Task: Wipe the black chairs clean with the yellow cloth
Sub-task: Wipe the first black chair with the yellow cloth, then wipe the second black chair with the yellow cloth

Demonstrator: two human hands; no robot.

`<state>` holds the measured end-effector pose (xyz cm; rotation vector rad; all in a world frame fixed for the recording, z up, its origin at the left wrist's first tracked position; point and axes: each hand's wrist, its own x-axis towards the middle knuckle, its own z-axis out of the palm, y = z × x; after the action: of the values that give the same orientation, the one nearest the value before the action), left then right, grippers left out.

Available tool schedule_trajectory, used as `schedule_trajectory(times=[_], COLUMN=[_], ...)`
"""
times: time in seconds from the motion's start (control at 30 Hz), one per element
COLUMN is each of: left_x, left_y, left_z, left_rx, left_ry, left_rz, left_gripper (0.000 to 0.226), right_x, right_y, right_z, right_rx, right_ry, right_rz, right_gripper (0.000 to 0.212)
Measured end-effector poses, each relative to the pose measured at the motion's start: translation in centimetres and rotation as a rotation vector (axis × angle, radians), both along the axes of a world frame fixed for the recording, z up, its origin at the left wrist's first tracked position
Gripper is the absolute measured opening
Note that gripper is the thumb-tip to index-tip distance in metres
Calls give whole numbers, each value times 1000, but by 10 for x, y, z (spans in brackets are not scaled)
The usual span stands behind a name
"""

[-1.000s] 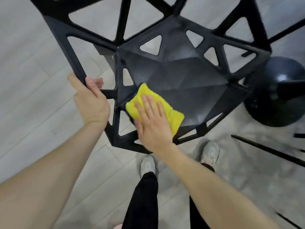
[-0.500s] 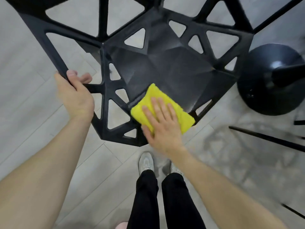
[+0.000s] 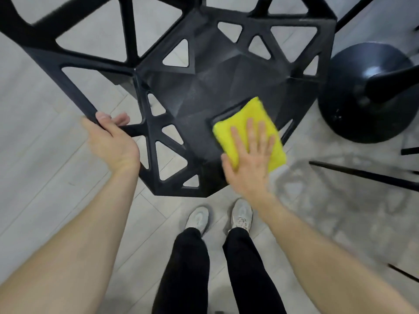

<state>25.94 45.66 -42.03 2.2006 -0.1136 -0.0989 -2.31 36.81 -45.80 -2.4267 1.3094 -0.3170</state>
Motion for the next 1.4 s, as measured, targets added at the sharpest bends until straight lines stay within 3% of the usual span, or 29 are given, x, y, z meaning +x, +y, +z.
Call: schedule_trajectory(times=[0.1, 0.27, 0.4, 0.47, 0.5, 0.63, 0.7, 0.8, 0.87, 1.0, 1.17, 1.27, 1.4], left_x=[-5, -35, -20, 18, 41, 135, 173, 205, 211, 208, 212, 203, 173], left_y=[-3, 2, 45, 61, 63, 28, -15, -95, -131, -137, -130, -114, -81], left_z=[7, 44, 87, 125, 149, 249, 283, 299, 287, 255, 252, 252, 247], left_rx=[47, 276, 631, 777, 776, 412, 263, 233, 238, 91, -69, -111, -213], left_ry=[54, 255, 540, 549, 506, 253, 204, 309, 453, 584, 707, 712, 737], left_rz=[14, -97, -743, -1020, -1043, -678, -593, -650, -699, -686, -699, -644, -421], left_gripper=[38, 34, 33, 31, 33, 60, 66, 72, 75, 61, 61, 56, 54], right_x=[-13, -2, 19, 32, 41, 92, 125, 168, 186, 199, 212, 206, 149], right_y=[25, 14, 44, 62, 71, 98, 105, 122, 137, 149, 141, 130, 95], right_z=[-4, 26, 91, 125, 143, 203, 221, 222, 210, 174, 140, 141, 148], right_rx=[22, 163, 547, 629, 650, 646, 679, 821, 922, 1093, 1099, 1081, 985], right_ry=[-48, 136, 177, 119, 84, -25, -45, -26, -16, -255, -477, -505, -461], right_rz=[271, 238, 94, -106, -184, -396, -442, -504, -656, -1087, -1511, -1556, -1369], right_gripper=[56, 46, 39, 35, 35, 32, 29, 23, 30, 47, 54, 48, 37])
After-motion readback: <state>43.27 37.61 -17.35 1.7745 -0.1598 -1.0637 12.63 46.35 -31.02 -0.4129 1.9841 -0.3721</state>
